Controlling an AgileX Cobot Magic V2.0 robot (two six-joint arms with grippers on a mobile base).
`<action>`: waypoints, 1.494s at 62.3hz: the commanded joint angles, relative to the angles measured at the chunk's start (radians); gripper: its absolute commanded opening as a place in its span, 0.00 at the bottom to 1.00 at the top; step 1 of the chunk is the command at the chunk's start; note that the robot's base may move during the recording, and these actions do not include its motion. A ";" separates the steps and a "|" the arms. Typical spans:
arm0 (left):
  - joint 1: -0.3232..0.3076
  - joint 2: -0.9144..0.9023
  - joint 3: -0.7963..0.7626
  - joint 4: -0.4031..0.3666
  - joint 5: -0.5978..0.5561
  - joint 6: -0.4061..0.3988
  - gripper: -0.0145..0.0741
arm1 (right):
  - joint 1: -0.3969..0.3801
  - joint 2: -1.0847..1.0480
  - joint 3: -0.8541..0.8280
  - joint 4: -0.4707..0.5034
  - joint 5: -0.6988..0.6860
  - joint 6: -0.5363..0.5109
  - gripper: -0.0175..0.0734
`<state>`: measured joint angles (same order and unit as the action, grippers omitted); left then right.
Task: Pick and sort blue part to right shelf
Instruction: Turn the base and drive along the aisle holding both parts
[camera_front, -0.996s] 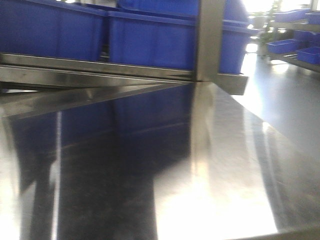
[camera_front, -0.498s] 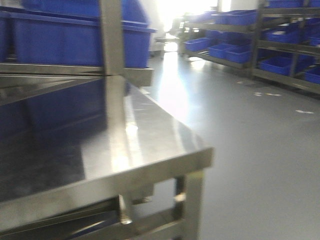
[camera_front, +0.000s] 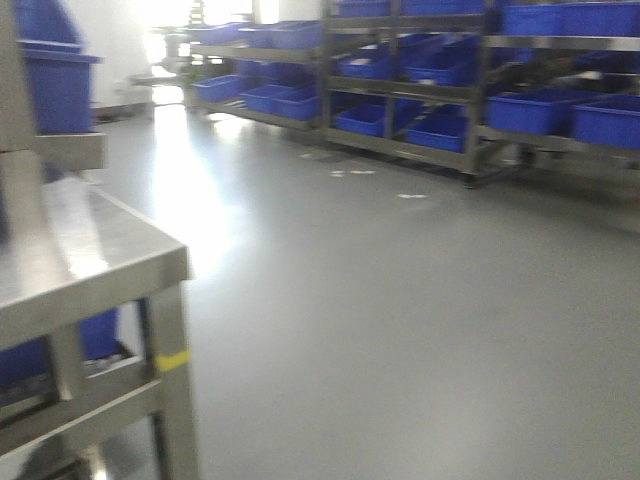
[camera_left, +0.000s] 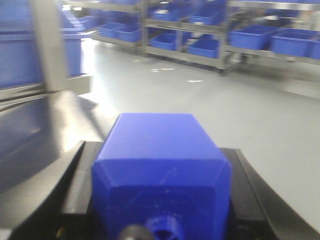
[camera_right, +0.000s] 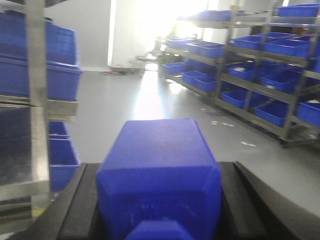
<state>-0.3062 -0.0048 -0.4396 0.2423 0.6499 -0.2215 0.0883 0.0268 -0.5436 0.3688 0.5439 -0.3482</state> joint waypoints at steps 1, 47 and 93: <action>-0.003 0.015 -0.026 0.009 -0.095 -0.010 0.52 | -0.001 0.020 -0.024 0.022 -0.090 0.003 0.41; -0.003 0.015 -0.026 0.009 -0.095 -0.010 0.52 | -0.001 0.020 -0.024 0.022 -0.090 0.003 0.41; -0.003 0.015 -0.026 0.009 -0.095 -0.010 0.52 | -0.001 0.020 -0.024 0.022 -0.090 0.003 0.41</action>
<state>-0.3062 -0.0048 -0.4396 0.2423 0.6499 -0.2215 0.0883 0.0268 -0.5436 0.3693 0.5453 -0.3482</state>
